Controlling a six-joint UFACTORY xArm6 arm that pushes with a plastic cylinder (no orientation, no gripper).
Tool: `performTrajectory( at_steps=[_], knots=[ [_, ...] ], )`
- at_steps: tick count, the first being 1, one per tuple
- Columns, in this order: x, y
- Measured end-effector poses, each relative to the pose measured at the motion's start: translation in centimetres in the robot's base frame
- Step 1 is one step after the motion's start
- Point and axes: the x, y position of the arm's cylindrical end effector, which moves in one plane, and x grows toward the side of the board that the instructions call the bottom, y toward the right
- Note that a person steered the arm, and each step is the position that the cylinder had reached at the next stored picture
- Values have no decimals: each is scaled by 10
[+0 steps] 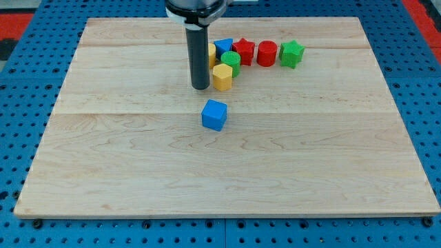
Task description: Nudge the yellow hexagon towards up a bit
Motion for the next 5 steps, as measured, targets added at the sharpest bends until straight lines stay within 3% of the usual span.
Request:
performTrajectory(
  at_steps=[1,3,5],
  knots=[
    [11,1],
    [33,70],
    [20,51]
  ],
)
